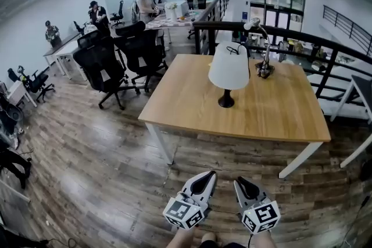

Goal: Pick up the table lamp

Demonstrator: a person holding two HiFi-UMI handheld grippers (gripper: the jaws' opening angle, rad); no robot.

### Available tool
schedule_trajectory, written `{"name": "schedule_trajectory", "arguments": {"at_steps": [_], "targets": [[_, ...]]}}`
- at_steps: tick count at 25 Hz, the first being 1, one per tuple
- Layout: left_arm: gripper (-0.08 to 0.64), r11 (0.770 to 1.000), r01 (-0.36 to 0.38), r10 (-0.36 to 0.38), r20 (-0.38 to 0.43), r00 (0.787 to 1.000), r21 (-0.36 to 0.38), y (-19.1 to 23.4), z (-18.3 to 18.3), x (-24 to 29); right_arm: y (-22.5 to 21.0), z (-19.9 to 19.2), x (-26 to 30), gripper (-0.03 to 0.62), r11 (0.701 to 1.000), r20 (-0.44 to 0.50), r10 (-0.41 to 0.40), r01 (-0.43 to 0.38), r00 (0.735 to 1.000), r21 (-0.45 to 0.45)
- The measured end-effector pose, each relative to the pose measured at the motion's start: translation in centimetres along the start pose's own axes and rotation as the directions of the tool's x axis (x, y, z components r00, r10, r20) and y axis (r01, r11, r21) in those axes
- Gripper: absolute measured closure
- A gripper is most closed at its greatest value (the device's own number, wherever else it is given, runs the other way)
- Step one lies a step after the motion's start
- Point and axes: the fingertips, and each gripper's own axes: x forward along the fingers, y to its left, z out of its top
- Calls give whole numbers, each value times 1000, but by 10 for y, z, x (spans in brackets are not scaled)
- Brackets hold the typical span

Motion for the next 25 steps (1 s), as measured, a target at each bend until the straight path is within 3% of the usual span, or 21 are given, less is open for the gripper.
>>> {"name": "schedule_trajectory", "arguments": {"at_steps": [12,25], "targets": [[546,998,33,-34,-16,999,-47,30,-12,39,-31,7,38,538,998,6,-58,58,998,-28],[545,998,42,-42,18,999,-55,92,15,126,-96,34,131,548,999,24,-24,25,999,-36]]}}
